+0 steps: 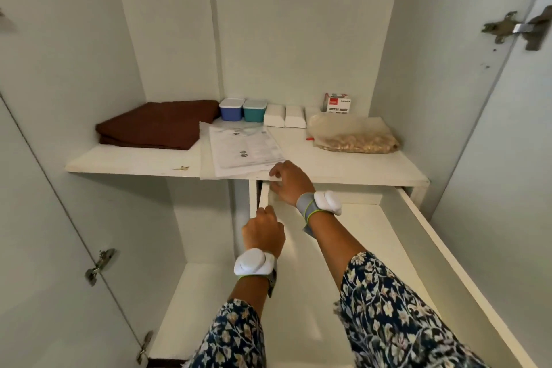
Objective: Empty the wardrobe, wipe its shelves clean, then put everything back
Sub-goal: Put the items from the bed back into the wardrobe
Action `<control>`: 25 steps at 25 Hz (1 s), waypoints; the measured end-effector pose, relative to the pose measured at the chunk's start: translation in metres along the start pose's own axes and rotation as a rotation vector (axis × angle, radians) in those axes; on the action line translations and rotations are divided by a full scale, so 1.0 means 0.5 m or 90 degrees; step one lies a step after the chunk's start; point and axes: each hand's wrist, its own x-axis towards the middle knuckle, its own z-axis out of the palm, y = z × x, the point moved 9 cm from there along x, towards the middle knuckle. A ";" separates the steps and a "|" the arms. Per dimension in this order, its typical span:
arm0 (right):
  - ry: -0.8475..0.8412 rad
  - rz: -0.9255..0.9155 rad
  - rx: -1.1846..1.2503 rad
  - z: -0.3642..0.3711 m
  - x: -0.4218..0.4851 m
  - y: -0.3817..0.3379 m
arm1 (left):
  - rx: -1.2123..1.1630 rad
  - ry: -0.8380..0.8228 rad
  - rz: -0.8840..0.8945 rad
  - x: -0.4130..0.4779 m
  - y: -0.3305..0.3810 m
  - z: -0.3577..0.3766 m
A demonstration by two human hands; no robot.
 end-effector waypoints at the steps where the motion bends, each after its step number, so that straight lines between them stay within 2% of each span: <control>1: 0.008 -0.009 -0.013 0.009 0.028 -0.003 | -0.016 0.023 -0.003 0.004 0.001 -0.003; 2: 0.004 -0.016 -0.028 0.030 0.062 -0.007 | -0.019 0.048 -0.007 0.011 -0.006 -0.007; 5: -0.048 -0.022 -0.106 0.097 0.124 -0.004 | -0.014 0.018 0.007 0.025 -0.006 0.015; 8: 0.003 -0.047 -0.178 0.110 0.135 -0.003 | -0.025 0.052 0.016 0.038 -0.005 0.017; 11: 0.054 -0.077 -0.170 0.080 0.118 -0.007 | -0.041 0.059 0.014 0.039 -0.001 0.013; 15: 0.045 -0.115 -0.145 0.039 0.042 -0.002 | -0.102 0.100 0.012 0.027 0.000 -0.009; 20: 0.054 -0.119 -0.084 -0.001 -0.105 0.026 | -0.367 0.109 -0.142 -0.013 -0.056 -0.044; 22: 0.036 -0.119 -0.050 0.002 -0.166 0.040 | -0.523 0.099 -0.192 -0.033 -0.084 -0.038; 25: 0.016 -0.005 0.085 0.003 -0.244 0.074 | -0.635 0.090 -0.242 -0.065 -0.108 -0.033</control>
